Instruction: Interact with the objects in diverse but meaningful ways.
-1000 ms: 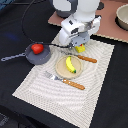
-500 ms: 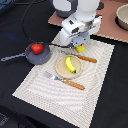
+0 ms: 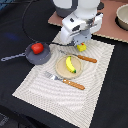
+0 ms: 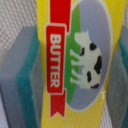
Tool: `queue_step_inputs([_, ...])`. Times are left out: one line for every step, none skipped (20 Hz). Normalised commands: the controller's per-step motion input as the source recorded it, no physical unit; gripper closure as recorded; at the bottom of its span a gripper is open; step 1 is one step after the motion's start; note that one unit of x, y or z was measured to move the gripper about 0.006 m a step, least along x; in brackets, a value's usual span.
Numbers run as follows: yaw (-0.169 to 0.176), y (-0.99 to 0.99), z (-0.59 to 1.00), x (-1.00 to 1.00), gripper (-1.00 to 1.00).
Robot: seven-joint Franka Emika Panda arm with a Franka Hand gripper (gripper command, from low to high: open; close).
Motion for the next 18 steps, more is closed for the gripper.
queue_step_inputs([0.0, -0.89, 0.97, -0.07, 1.0])
queue_step_inputs([0.0, -0.9, 0.9, -0.07, 1.0])
queue_step_inputs([0.0, -0.91, 0.8, -0.02, 1.0])
queue_step_inputs([0.0, -0.91, 0.71, 0.0, 1.0])
queue_step_inputs([0.0, -0.93, 0.61, 0.0, 1.0])
queue_step_inputs([0.0, -0.95, 0.52, 0.0, 1.0])
queue_step_inputs([0.0, -0.97, 0.43, 0.0, 1.0])
queue_step_inputs([0.0, -0.99, 0.33, 0.0, 1.0])
queue_step_inputs([0.0, -1.0, 0.29, 0.0, 1.0])
queue_step_inputs([0.0, -1.0, 0.14, 0.0, 1.0])
queue_step_inputs([0.0, -1.0, 0.05, 0.0, 1.0])
queue_step_inputs([0.0, -1.0, 0.0, 0.0, 1.0])
queue_step_inputs([0.0, -1.0, 0.0, -0.02, 1.0])
queue_step_inputs([0.0, -1.0, -0.04, -0.04, 1.0])
queue_step_inputs([0.0, -1.0, -0.13, -0.1, 1.0])
queue_step_inputs([0.0, -1.0, -0.18, -0.13, 1.0])
queue_step_inputs([0.0, -1.0, -0.23, -0.16, 1.0])
queue_step_inputs([0.0, -1.0, -0.26, -0.23, 1.0])
